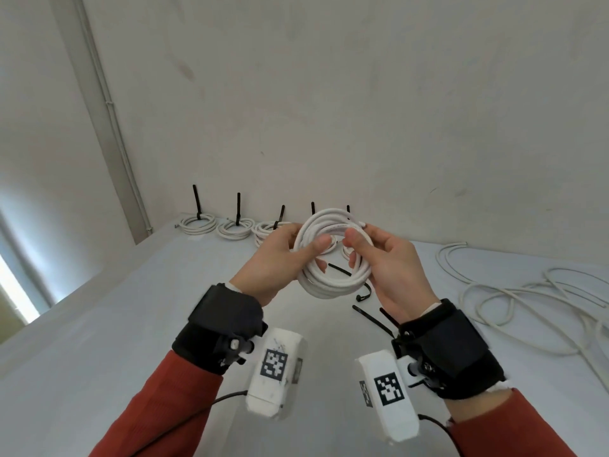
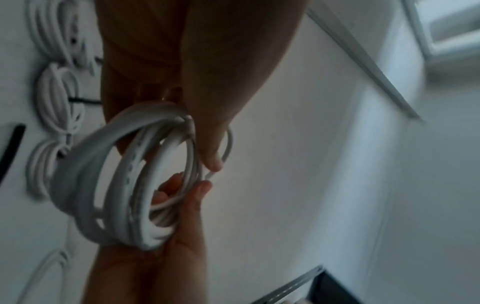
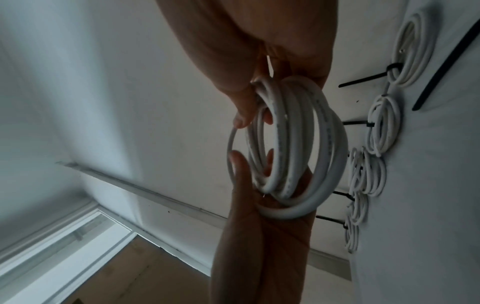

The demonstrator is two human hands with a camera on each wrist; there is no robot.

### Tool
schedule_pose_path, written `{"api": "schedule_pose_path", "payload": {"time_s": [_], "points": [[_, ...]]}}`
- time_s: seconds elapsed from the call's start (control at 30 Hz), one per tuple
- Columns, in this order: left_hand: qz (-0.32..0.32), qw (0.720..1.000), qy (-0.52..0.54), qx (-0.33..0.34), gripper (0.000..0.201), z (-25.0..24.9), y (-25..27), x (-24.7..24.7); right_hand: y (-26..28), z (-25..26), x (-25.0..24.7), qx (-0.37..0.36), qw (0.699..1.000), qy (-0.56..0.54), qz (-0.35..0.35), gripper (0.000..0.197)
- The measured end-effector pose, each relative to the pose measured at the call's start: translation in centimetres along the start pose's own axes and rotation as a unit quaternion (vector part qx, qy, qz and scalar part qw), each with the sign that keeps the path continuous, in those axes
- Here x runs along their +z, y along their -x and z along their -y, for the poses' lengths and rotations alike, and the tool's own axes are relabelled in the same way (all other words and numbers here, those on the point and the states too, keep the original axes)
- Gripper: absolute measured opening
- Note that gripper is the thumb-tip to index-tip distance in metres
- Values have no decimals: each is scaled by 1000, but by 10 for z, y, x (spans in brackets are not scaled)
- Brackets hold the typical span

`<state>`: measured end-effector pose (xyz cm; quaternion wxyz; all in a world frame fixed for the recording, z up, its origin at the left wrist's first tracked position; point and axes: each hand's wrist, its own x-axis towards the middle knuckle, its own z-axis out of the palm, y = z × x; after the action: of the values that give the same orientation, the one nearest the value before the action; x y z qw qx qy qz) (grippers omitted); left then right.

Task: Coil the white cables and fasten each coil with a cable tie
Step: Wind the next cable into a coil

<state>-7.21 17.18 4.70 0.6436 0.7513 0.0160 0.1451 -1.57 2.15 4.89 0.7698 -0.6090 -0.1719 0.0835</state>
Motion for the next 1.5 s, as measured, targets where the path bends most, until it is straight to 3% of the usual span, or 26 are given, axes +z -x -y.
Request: {"api": "schedule_pose_path", "payload": {"time_s": [0.13, 0.3, 0.57, 0.77, 0.87, 0.97, 1.1, 1.33, 1.5], "points": [[72, 986, 147, -38, 43, -4, 0, -6, 0, 8, -1, 7, 999, -19, 37, 6], [108, 957, 256, -80, 57, -6, -2, -3, -1, 11, -4, 1, 999, -21, 45, 30], [74, 933, 328, -127, 58, -2, -4, 10, 4, 10, 2, -30, 998, 48, 34, 37], [129, 903, 365, -186, 38, -5, -3, -2, 6, 12, 6, -28, 998, 48, 37, 23], [172, 892, 359, -214, 36, -2, -2, -10, 7, 15, 4, -27, 998, 48, 27, 25], [207, 892, 329, -230, 35, -2, -1, -9, 4, 17, 1, -25, 999, 37, 5, 32], [203, 901, 301, -239, 40, -5, -1, 1, 4, 16, 2, -16, 998, 65, -6, 44], [199, 922, 249, -222, 38, -9, 2, -6, 4, 14, 1, -60, 989, 132, 12, 30], [176, 928, 251, -212, 46, -7, 2, 7, 1, 16, -4, -35, 996, 88, 2, 28]]}}
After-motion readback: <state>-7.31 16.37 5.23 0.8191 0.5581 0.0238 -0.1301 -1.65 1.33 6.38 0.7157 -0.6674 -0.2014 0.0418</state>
